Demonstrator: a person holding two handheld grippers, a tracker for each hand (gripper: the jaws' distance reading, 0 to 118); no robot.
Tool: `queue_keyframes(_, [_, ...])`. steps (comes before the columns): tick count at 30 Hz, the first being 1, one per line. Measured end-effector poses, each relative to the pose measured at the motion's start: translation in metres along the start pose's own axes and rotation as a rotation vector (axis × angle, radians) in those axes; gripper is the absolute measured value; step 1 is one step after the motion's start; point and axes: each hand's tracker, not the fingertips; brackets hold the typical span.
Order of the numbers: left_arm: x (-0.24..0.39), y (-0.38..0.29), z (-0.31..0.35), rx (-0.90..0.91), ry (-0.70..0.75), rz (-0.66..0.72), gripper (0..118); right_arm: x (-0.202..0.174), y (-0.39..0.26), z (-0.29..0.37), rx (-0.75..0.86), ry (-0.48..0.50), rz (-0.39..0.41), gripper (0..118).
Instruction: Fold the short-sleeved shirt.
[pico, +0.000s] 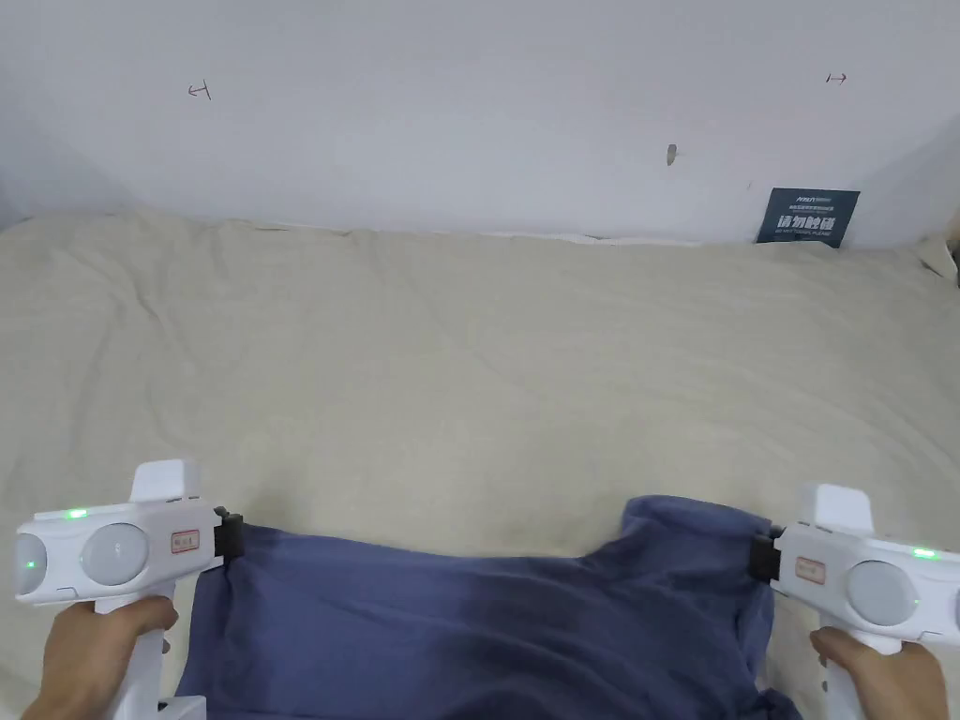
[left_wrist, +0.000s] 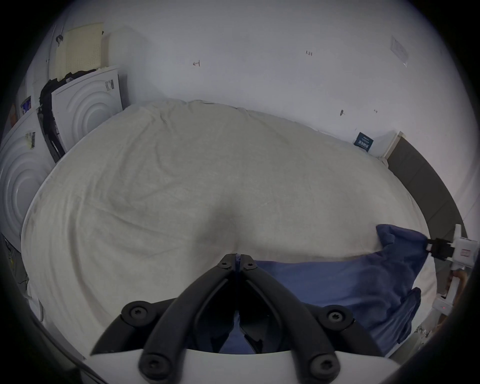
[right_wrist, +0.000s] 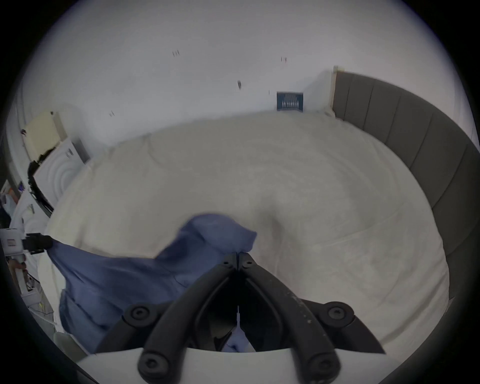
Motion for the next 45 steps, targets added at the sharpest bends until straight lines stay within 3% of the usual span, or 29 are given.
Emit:
queue_keyframes(9, [-0.032,-0.037,0.066,0.021,0.014,0.036,2,0.006,-0.048,0.134,0.114,0.068,-0.017,1])
queue_keyframes(14, [-0.059,-0.083,0.070,-0.049,0.017,0.047,2,0.014,-0.100,0.161,0.079,0.069,-0.043,1])
queue_keyframes(21, [-0.067,-0.154,0.063,-0.164,0.041,0.052,2,0.022,-0.173,0.154,-0.062,0.026,-0.091,1])
queue_keyframes(25, [-0.064,-0.177,0.062,-0.193,0.048,0.048,2,0.027,-0.206,0.127,-0.168,-0.054,-0.080,1])
queue_keyframes(31, [-0.064,-0.188,0.063,-0.182,0.060,0.029,3,0.027,-0.220,0.107,-0.208,-0.089,-0.068,2])
queue_keyframes(33, [-0.055,-0.188,0.069,-0.184,0.076,-0.016,13,0.024,-0.213,0.116,-0.189,-0.092,-0.074,5])
queue_keyframes(34, [-0.052,-0.186,0.071,-0.186,0.084,-0.029,30,0.023,-0.209,0.120,-0.179,-0.091,-0.076,21])
queue_keyframes(37, [-0.043,-0.175,0.075,-0.140,0.093,-0.052,107,0.020,-0.186,0.135,-0.078,-0.080,-0.068,87])
queue_keyframes(38, [-0.036,-0.166,0.084,-0.080,0.055,-0.054,114,0.017,-0.175,0.142,-0.023,-0.058,-0.056,96])
queue_keyframes(39, [-0.019,-0.157,0.108,-0.016,0.028,-0.060,113,0.009,-0.159,0.153,0.046,-0.042,-0.034,99])
queue_keyframes(45, [0.017,-0.110,0.146,0.289,-0.011,-0.112,111,-0.045,-0.101,0.208,0.351,0.001,0.043,99])
